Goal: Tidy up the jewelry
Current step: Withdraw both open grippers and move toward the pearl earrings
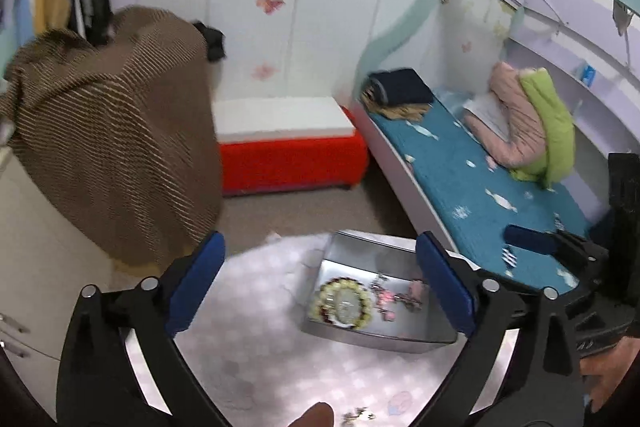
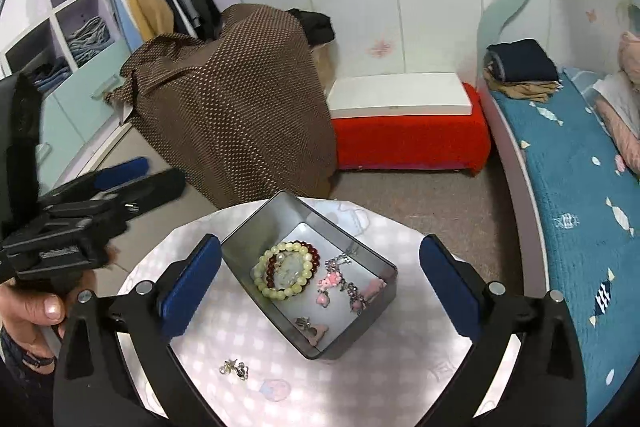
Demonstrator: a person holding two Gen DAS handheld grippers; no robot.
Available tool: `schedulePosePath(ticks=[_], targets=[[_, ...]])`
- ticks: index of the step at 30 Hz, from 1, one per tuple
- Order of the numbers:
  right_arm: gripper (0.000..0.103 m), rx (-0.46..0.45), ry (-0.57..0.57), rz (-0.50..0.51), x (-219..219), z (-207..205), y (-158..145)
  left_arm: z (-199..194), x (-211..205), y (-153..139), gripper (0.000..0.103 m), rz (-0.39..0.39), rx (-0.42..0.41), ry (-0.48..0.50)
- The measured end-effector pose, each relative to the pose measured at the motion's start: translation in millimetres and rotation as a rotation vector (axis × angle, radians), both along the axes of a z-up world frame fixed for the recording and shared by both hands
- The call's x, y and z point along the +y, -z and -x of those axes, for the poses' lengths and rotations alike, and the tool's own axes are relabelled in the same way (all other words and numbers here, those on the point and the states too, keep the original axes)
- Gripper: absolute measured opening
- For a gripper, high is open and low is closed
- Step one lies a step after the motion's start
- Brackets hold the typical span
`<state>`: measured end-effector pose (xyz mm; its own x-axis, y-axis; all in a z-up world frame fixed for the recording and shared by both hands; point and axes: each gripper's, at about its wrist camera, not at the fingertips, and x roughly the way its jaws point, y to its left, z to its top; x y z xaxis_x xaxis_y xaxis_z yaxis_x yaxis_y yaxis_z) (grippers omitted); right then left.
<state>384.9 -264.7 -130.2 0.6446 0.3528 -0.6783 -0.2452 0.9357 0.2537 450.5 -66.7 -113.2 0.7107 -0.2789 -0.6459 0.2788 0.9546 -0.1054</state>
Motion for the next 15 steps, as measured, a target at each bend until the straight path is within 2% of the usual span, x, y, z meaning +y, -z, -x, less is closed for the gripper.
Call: schedulePosePath(ticks=[3,15], targets=[[0.096,-0.017,0.023,0.007,0,6,-3,15,6,-9,0.098,-0.023,-0.040,-0.029],[0.096,-0.096,0.057,0.019,4,39,-23,76,27,-32,0.098,-0.031,-0.138,-0.099]])
